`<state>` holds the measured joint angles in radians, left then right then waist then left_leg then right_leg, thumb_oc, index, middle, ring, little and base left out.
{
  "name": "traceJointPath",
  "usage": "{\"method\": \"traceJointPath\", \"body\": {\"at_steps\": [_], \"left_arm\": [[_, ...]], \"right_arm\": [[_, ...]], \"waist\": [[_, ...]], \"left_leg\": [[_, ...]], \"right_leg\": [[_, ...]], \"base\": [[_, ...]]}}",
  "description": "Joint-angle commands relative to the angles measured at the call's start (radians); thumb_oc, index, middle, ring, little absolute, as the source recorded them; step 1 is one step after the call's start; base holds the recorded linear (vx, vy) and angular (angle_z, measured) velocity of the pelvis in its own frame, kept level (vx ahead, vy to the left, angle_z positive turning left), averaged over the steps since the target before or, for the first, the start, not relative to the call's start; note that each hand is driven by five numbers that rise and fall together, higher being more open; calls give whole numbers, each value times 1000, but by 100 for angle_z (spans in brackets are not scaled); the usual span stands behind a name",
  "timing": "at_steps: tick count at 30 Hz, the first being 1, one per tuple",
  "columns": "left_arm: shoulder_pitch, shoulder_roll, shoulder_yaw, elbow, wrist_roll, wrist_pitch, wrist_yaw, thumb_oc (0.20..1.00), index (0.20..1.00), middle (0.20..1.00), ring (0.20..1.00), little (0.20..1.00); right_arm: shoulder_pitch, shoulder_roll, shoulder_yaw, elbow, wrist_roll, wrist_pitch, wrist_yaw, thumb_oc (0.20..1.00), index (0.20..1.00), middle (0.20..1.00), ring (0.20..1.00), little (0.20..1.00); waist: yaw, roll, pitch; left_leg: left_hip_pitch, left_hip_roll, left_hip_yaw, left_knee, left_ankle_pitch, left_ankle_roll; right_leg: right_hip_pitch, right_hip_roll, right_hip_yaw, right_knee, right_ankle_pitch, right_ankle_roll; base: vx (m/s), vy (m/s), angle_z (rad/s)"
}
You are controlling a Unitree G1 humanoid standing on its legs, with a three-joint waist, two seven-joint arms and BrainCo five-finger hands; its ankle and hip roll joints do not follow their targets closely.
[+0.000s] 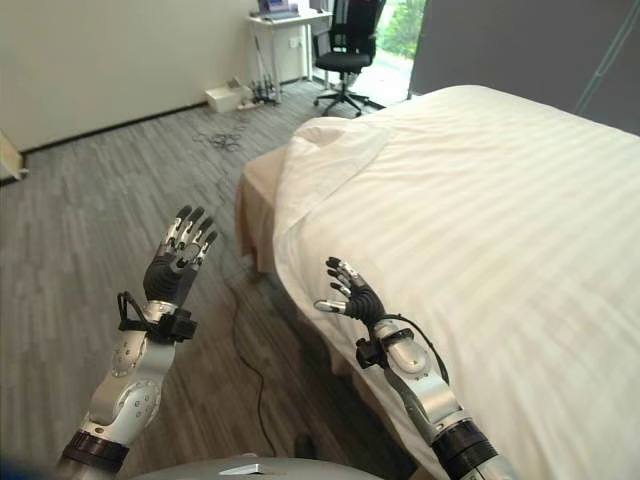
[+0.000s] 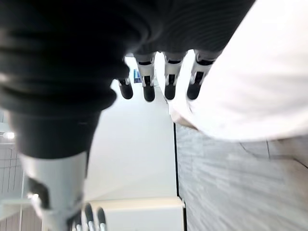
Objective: Making the bed.
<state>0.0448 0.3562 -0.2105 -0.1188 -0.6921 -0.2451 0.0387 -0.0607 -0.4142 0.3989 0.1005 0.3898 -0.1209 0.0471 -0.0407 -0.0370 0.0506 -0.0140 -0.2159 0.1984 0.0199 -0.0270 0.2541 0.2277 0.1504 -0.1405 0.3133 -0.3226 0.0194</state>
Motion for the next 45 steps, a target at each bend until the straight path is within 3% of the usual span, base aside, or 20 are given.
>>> {"method": "traceJointPath", "body": {"at_steps": [1, 2, 3, 5, 7, 8, 9, 10, 13, 14, 18, 27, 38, 39, 42, 45], "left_arm": [[-63, 6, 25, -6, 30, -54, 15, 1000, 1000, 1000, 1000, 1000], [-69, 6, 15, -5, 22, -50, 16, 1000, 1000, 1000, 1000, 1000], [-74, 8, 4, 0, 22, -46, 15, 1000, 1000, 1000, 1000, 1000], [-75, 16, -13, 0, 34, -39, 10, 1000, 1000, 1000, 1000, 1000], [-81, 33, -15, -13, 41, -35, 0, 1000, 1000, 1000, 1000, 1000], [-80, 35, -17, -13, 47, -34, -3, 1000, 1000, 1000, 1000, 1000], [-80, 35, -17, -14, 47, -33, -3, 1000, 1000, 1000, 1000, 1000], [-89, 43, -27, 2, 69, -30, -4, 1000, 1000, 1000, 1000, 1000], [-93, 40, -35, 15, 67, -32, -7, 1000, 1000, 1000, 1000, 1000], [-93, 29, -40, 35, 63, -29, -10, 1000, 1000, 1000, 1000, 1000], [-64, 25, -31, 38, 86, -25, -18, 1000, 1000, 1000, 1000, 1000], [20, 48, 59, 61, 100, -32, 13, 1000, 1000, 1000, 1000, 1000], [1, 38, 64, 44, 103, -42, 13, 1000, 1000, 1000, 1000, 1000], [56, 66, 150, 100, 180, -16, 3, 1000, 1000, 1000, 1000, 1000], [80, 23, 152, 97, 141, -17, 1, 1000, 1000, 1000, 1000, 1000], [71, 21, 138, 112, 129, -7, -4, 1000, 1000, 1000, 1000, 1000]], "right_arm": [[-143, 31, 12, -41, -43, -61, 2, 1000, 1000, 1000, 1000, 1000], [-146, 36, 12, -44, -53, -62, -1, 1000, 1000, 1000, 1000, 1000], [-146, 41, 11, -43, -60, -62, -7, 1000, 1000, 1000, 1000, 1000], [-136, 48, -1, -45, -52, -63, -12, 1000, 1000, 1000, 1000, 1000], [-133, 49, -6, -47, -42, -64, -14, 1000, 1000, 1000, 1000, 1000], [-129, 45, -12, -49, -46, -64, -12, 1000, 1000, 1000, 1000, 1000], [-128, 45, -12, -49, -46, -64, -12, 1000, 1000, 1000, 1000, 1000], [-115, 36, -28, -53, -52, -68, -16, 1000, 1000, 1000, 1000, 1000], [-107, 33, -39, -54, -47, -68, -19, 1000, 1000, 1000, 1000, 1000], [-82, 26, -52, -69, -34, -71, -13, 1000, 1000, 1000, 1000, 1000], [-39, 7, -76, -85, -34, -71, -5, 1000, 1000, 1000, 1000, 1000], [-54, -11, -71, -106, -33, -84, -3, 1000, 1000, 1000, 1000, 1000], [-51, -11, -83, -108, -20, -85, 0, 1000, 1000, 1000, 1000, 1000], [184, -6, -378, -103, 5, -87, -22, 1000, 1000, 1000, 1000, 1000], [182, -24, -383, -110, 40, -87, -2, 1000, 1000, 1000, 1000, 1000], [188, -35, -383, -81, 34, -88, -9, 1000, 1000, 1000, 1000, 1000]], "waist": [[47, 19, 2], [39, 18, 18], [34, 14, 32], [25, 21, 44], [33, 58, 52], [32, 62, 55], [29, 65, 56], [30, 64, 59], [30, 65, 60], [29, 56, 46], [24, 44, 11], [-1, 25, -4], [-27, 26, -20], [-52, 25, 73], [-27, 15, 40], [-25, 8, 47]], "left_leg": [[47, 89, -15, -27, -16, -164], [66, 87, -22, -34, -23, -153], [86, 78, -36, -40, -28, -141], [119, 73, -66, -59, -35, -129], [139, 90, -95, -76, -30, -127], [142, 91, -109, -73, -33, -128], [143, 94, -112, -72, -33, -129], [140, 96, -134, -48, -50, -136], [143, 104, -152, -37, -60, -143], [146, 98, -155, -45, -63, -157], [142, 97, -159, -46, -69, -174], [136, 113, -127, -89, -60, -184], [141, 121, -87, -107, -58, -188], [112, 209, 37, -77, -36, -186], [123, 212, 32, -89, -34, -197], [105, 220, 15, -43, -42, -217]], "right_leg": [[-197, -173, 7, 138, 292, 101], [-233, -188, 13, 223, 341, 125], [-269, -207, 21, 311, 354, 124], [-330, -210, 47, 380, 327, 101], [-388, -251, 18, 313, 253, 48], [-394, -246, 20, 286, 244, 42], [-389, -245, 16, 280, 246, 41], [-402, -208, 49, 177, 239, 44], [-371, -174, 65, 51, 262, 54], [-329, -142, 69, -83, 255, 55], [-214, -124, 66, -254, 273, 52], [-187, -94, 153, -345, 307, 38], [-170, -75, 205, -397, 333, 42], [-314, -201, 28, -157, 258, 61], [-236, -191, 14, -262, 260, 46], [-201, -187, -5, -290, 257, 33]], "base": [[430, 216, -26], [145, 101, -5], [251, 145, 9], [238, 127, 39], [219, 132, 83], [134, 70, 79], [136, -18, 68], [102, -25, 83], [152, -45, 74], [156, -57, 35], [183, -44, 24], [29, -61, -22], [-17, -38, -16], [47, -106, -4], [111, -145, 15], [57, -171, 8]]}}
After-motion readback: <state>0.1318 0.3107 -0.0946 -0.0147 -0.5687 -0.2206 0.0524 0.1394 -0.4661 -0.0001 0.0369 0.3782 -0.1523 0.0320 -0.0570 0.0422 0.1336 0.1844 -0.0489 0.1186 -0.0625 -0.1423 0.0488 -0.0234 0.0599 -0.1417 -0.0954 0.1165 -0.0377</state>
